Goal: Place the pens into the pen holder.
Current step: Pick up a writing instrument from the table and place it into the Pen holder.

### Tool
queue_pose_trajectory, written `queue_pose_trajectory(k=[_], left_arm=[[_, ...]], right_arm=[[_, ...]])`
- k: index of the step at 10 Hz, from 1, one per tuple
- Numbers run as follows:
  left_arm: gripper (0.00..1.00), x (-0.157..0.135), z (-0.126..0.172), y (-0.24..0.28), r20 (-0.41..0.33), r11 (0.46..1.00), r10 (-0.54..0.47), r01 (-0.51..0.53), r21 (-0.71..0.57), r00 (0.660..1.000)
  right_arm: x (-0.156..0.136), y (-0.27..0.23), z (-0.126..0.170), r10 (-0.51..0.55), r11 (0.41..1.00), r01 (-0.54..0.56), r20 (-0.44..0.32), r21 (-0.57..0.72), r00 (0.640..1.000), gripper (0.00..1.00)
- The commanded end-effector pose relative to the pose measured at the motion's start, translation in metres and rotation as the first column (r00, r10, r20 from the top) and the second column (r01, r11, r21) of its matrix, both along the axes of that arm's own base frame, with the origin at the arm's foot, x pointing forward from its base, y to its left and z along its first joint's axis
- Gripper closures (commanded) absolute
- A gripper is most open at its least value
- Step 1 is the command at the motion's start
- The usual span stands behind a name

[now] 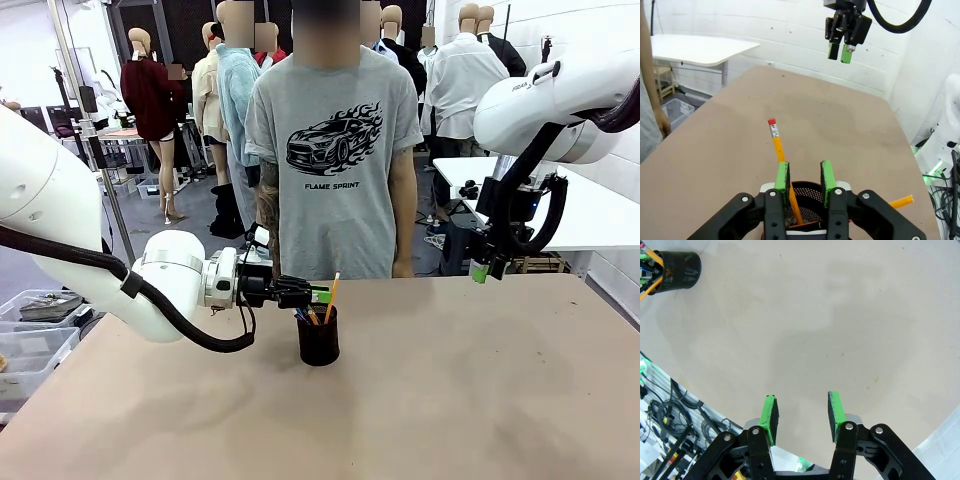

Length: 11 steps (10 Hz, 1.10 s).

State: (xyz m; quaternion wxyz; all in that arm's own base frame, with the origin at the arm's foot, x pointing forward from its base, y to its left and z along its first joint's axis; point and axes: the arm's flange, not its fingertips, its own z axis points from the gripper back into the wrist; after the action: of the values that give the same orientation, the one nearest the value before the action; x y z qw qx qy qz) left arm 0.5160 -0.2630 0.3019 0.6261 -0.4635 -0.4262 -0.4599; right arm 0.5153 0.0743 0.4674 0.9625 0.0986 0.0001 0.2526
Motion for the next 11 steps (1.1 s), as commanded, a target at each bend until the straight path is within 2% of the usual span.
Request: queue_pose_trajectory(k=[1,3,6,8,11], left_arm=[[0.65,-0.003,-0.002,-0.001,0.039,1.000,0.012,-0.012,0.002,0.999],[0.65,-0.002,0.012,0.009,0.060,0.999,0.032,-0.032,-0.003,0.998],[0.65,0.004,0.056,0.053,0.110,0.994,0.109,-0.108,-0.008,0.988],[0.65,0.003,0.091,0.094,0.112,0.967,0.205,-0.219,0.128,0.972],[0.65,-0.025,0.145,0.149,0.103,0.897,0.305,-0.322,0.302,0.947]], right_arm=[[0.000,0.000,0.000,0.012,1.000,-0.012,-0.002,0.023,1.000,0.48],[0.000,0.000,0.000,0.012,1.000,-0.012,-0.002,0.023,1.000,0.48],[0.000,0.000,0.000,0.012,1.000,-0.012,-0.002,0.023,1.000,0.48],[0.000,0.000,0.000,0.012,1.000,-0.012,-0.002,0.023,1.000,0.48],[0.000,0.000,0.000,0.012,1.000,-0.012,-0.002,0.023,1.000,0.48]])
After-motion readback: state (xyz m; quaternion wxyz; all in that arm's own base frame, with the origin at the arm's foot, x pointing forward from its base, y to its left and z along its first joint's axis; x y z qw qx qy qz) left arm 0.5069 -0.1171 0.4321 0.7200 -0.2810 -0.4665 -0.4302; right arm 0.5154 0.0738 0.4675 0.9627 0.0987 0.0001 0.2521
